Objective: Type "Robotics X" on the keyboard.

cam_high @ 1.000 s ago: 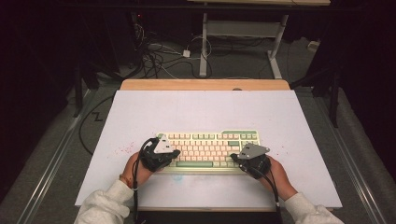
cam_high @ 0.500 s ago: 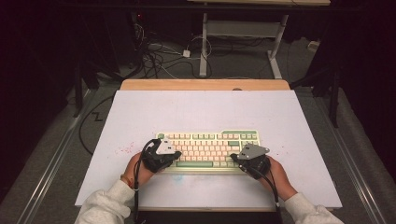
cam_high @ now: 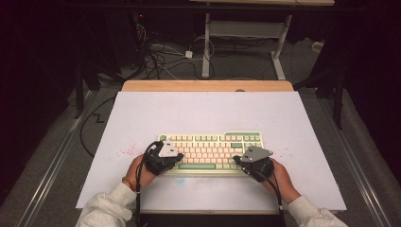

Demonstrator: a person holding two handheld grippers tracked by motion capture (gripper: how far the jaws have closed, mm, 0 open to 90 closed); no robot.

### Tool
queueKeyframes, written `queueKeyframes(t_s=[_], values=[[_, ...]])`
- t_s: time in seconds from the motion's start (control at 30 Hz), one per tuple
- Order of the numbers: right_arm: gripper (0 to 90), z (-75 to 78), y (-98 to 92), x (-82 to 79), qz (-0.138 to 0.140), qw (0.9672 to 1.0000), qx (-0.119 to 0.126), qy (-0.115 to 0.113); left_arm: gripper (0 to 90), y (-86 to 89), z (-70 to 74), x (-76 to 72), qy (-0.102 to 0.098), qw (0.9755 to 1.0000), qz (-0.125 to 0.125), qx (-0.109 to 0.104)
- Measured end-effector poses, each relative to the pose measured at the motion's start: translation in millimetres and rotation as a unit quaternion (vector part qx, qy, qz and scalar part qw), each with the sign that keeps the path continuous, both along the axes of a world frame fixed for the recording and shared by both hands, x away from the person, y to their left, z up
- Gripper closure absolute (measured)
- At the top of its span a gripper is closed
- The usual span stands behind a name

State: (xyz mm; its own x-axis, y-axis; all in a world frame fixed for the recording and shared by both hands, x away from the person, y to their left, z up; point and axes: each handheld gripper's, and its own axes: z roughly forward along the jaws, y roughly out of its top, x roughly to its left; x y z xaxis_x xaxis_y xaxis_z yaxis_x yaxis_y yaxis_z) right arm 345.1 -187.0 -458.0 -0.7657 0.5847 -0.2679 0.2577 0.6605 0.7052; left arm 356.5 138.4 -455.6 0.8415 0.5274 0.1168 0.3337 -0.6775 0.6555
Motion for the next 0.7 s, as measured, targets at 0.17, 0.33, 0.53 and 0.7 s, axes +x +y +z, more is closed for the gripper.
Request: queueKeyframes(t_s=[0.17, 0.33, 0.53, 0.7], values=[[90.0, 0.0, -0.1, -0.3, -0.001, 1.0, 0.0, 0.0, 87.4, 1.6, 5.4, -4.0, -0.025, 0.9996, 0.001, -0.011], [90.0, 1.1, -0.5, -1.9, 0.001, 1.0, -0.005, -0.005, 87.4, 7.3, 14.5, -8.1, -0.05, 0.9982, 0.008, -0.031], [90.0, 9.8, -8.0, -5.3, 0.0, 0.9995, 0.026, -0.017, 87.4, 11.3, 16.0, -9.1, -0.07, 0.9968, 0.013, -0.036], [83.2, 14.0, -11.9, -6.5, -0.007, 0.9985, 0.044, -0.031, 86.9, 12.2, 17.1, -10.8, -0.095, 0.9941, 0.022, -0.049]])
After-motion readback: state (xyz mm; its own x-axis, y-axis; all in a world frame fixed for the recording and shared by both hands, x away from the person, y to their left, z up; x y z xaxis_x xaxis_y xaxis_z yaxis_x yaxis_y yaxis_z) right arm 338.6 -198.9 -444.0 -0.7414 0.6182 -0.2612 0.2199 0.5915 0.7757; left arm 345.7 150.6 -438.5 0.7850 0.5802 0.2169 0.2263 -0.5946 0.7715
